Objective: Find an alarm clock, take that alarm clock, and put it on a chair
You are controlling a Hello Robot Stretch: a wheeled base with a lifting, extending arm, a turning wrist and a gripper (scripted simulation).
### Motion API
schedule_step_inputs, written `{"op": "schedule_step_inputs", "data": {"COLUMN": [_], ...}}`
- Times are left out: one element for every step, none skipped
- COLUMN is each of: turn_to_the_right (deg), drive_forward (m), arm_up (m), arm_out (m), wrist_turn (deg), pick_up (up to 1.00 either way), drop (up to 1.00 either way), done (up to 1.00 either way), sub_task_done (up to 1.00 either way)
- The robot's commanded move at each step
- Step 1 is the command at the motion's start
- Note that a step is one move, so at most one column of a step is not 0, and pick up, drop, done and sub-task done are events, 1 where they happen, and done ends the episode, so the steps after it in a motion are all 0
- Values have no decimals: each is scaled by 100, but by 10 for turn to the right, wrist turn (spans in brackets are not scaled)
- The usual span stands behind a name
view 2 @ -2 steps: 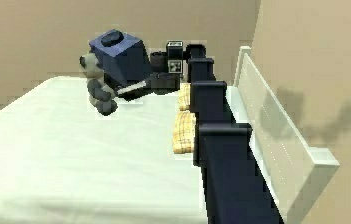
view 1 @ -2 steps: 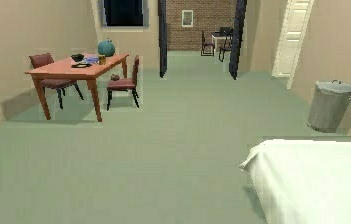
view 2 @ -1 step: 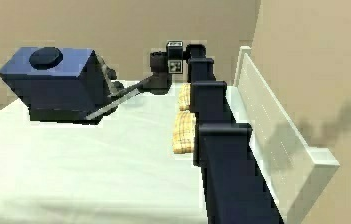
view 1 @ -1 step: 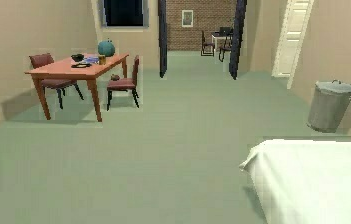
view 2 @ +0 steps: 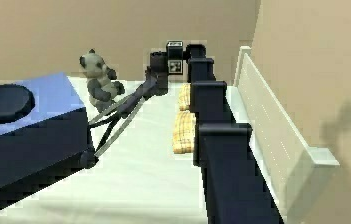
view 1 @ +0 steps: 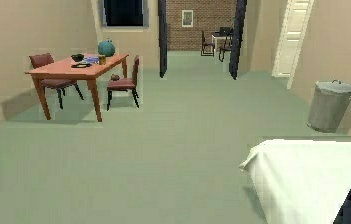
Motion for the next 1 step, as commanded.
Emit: {"op": "schedule_step_inputs", "data": {"turn_to_the_right": [0], "drive_forward": [0], "arm_up": [0], "arm_out": [0], "wrist_turn": [-60], "pick_up": [0], "drop": [0], "done": [0], "sub_task_done": [0]}}
